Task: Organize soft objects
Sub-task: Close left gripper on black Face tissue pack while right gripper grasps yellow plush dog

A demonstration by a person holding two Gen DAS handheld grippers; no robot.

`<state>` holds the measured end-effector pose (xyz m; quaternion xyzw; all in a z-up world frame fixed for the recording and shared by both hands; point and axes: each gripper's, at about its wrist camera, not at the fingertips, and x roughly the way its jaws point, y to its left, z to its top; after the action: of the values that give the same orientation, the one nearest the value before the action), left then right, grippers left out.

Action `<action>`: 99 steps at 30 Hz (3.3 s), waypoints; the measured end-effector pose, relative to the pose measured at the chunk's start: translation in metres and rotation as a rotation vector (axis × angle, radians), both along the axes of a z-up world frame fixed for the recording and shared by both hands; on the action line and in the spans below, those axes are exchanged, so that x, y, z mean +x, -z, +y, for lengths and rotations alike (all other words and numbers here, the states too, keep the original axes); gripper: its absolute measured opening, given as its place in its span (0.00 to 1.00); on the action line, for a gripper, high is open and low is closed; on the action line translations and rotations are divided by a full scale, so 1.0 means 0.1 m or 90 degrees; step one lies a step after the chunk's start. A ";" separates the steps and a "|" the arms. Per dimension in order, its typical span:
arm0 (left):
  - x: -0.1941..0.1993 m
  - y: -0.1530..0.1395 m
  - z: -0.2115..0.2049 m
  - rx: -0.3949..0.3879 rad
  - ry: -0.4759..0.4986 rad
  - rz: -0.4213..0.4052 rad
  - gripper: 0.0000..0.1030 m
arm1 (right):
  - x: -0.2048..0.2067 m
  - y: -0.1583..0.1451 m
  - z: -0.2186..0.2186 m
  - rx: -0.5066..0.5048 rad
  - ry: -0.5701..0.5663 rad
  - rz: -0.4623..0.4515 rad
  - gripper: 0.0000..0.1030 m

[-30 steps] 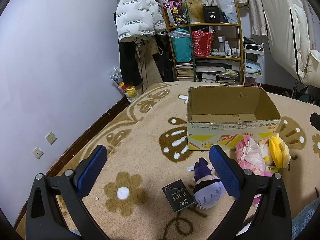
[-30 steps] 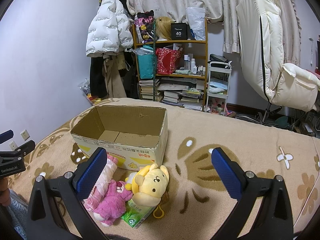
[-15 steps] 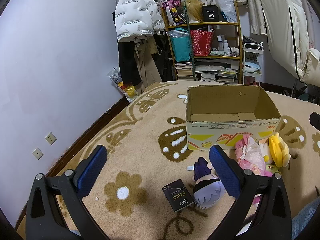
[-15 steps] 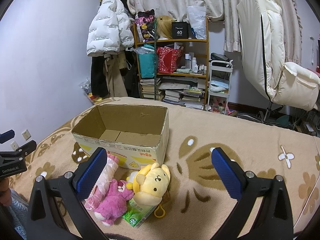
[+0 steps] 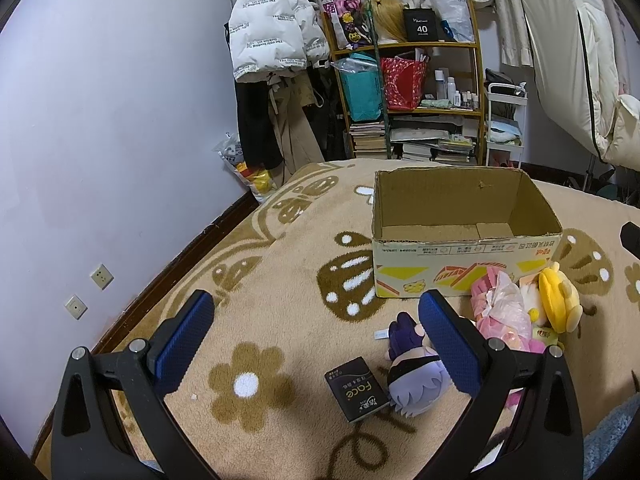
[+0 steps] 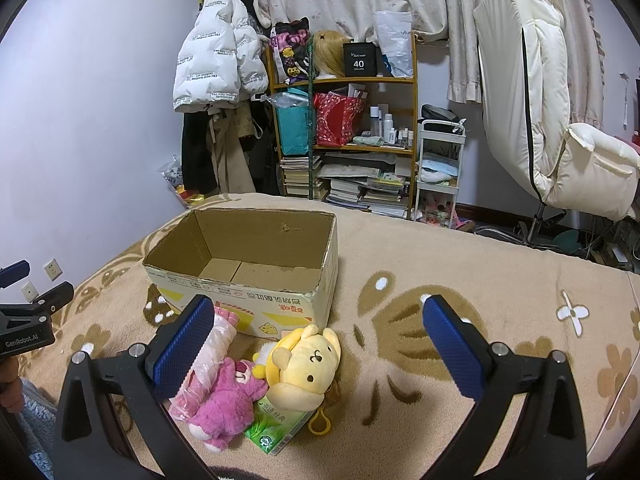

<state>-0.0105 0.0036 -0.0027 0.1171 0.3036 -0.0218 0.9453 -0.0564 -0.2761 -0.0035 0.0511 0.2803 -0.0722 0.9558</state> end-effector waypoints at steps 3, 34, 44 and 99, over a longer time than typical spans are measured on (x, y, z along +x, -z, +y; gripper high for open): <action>0.00 0.01 0.00 0.000 0.000 0.001 0.98 | 0.00 0.00 0.00 0.000 0.000 0.001 1.00; 0.58 0.31 0.10 -0.012 -0.069 0.145 0.98 | 0.29 0.30 -0.03 0.063 -0.017 0.084 1.00; 0.88 0.63 0.09 -0.035 -0.090 0.249 0.98 | 0.63 0.52 -0.11 0.096 -0.030 0.158 1.00; 1.20 1.69 0.34 -0.128 -0.116 0.533 0.48 | 0.96 1.29 -0.14 0.197 -0.074 0.303 0.75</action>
<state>0.1092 0.0380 -0.1718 -0.0217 0.6657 -0.0135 0.7457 0.0399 -0.2902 -0.1321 0.1620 0.5070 0.0167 0.8464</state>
